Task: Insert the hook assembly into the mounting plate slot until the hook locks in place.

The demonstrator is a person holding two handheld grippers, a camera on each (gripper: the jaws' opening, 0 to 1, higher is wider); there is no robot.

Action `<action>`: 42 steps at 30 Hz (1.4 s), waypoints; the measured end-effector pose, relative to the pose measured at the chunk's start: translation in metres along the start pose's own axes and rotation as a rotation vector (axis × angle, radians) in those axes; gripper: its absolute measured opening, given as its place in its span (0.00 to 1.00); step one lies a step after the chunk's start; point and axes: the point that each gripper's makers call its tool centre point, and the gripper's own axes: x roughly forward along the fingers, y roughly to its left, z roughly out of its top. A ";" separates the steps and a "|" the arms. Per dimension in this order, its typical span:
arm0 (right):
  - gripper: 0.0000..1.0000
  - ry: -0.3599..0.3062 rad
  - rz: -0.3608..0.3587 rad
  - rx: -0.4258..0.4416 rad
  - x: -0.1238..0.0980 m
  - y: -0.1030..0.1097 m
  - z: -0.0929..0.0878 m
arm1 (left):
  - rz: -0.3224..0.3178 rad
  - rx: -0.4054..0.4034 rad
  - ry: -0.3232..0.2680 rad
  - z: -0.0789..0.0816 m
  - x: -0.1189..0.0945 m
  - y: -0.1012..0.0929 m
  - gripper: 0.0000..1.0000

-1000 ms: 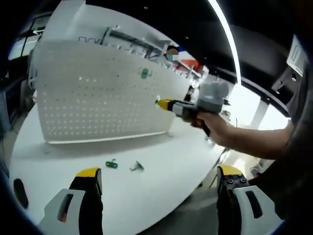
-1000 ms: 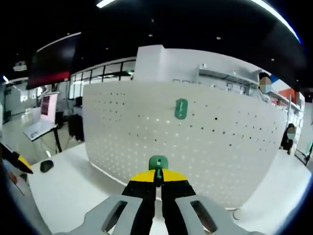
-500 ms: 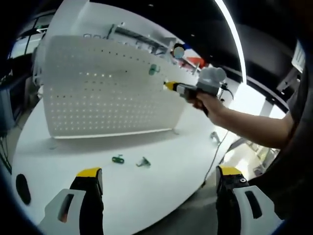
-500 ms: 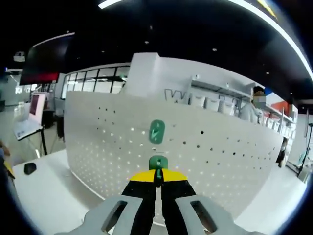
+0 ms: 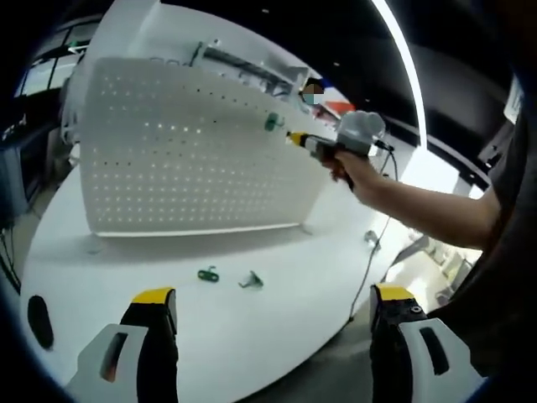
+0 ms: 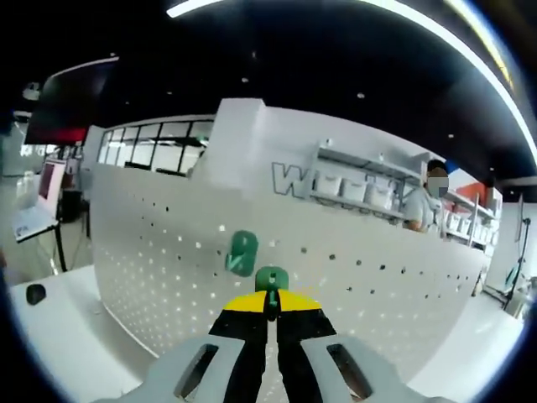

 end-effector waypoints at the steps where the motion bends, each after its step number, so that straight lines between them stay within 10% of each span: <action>1: 0.01 -0.007 -0.007 -0.001 0.002 -0.002 0.003 | 0.001 -0.001 0.002 0.000 0.000 0.001 0.97; 24: 0.01 -0.134 -0.100 0.025 0.013 -0.027 0.031 | 0.002 -0.020 -0.012 0.012 0.003 0.010 0.95; 42: 0.00 -0.112 -0.123 0.076 0.022 -0.026 0.015 | -0.003 -0.018 0.005 0.011 0.008 0.011 0.94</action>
